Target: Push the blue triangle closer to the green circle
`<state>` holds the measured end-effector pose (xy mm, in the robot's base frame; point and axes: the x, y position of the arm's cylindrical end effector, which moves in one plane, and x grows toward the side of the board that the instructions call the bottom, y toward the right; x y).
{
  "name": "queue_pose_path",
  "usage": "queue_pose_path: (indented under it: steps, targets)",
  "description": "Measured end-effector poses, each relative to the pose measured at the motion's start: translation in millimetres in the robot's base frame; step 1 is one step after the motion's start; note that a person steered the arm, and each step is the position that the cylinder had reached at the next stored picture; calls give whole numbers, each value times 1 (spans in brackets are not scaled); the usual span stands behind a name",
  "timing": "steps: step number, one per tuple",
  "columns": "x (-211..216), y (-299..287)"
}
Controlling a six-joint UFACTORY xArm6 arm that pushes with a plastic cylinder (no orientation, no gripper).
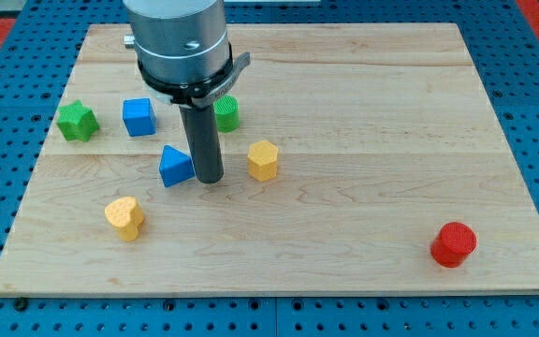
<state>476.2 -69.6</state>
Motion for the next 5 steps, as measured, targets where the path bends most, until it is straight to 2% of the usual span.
queue_pose_path:
  steps: [1, 2, 4, 5]
  targets:
    - [21, 6]
    - [42, -22]
    - [19, -39]
    - [22, -41]
